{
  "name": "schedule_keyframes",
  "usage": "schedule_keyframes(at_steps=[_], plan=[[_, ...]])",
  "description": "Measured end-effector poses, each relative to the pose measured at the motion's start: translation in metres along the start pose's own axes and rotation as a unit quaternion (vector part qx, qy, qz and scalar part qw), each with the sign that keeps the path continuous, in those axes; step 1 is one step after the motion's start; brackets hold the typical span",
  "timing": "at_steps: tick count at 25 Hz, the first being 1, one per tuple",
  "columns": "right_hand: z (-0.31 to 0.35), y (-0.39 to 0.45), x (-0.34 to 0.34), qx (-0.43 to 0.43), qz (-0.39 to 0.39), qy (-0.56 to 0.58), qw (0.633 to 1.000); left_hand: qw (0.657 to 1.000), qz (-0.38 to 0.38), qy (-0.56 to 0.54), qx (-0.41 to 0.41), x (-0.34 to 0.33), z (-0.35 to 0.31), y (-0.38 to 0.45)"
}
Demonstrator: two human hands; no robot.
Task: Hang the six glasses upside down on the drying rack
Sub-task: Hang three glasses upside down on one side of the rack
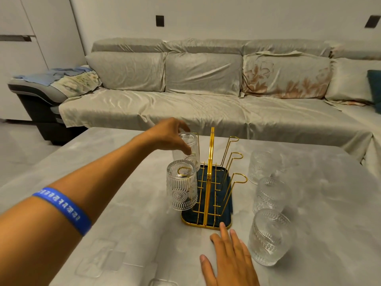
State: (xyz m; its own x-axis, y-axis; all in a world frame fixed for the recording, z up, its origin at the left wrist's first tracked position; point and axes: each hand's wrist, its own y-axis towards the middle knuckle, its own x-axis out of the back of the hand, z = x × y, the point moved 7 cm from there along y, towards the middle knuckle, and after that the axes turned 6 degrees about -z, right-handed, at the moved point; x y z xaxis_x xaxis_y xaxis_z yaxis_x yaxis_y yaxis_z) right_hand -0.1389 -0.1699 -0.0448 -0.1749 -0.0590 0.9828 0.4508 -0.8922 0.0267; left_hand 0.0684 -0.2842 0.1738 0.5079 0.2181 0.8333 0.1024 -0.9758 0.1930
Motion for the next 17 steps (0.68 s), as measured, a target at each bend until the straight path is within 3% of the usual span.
schedule_keyframes(at_steps=[8, 12, 17], plan=[[0.002, -0.002, 0.003, -0.001, -0.011, 0.010, 1.000, 0.997, 0.061, 0.018, 0.043, -0.023, 0.013, 0.010], [0.009, -0.001, 0.024, 0.015, -0.096, -0.003, 0.995, 0.994, 0.089, 0.036, 0.055, -0.026, 0.012, 0.015], [0.005, -0.002, 0.013, 0.013, -0.056, -0.004, 0.998, 0.989, 0.119, 0.061, 0.056, -0.029, 0.009, 0.016]])
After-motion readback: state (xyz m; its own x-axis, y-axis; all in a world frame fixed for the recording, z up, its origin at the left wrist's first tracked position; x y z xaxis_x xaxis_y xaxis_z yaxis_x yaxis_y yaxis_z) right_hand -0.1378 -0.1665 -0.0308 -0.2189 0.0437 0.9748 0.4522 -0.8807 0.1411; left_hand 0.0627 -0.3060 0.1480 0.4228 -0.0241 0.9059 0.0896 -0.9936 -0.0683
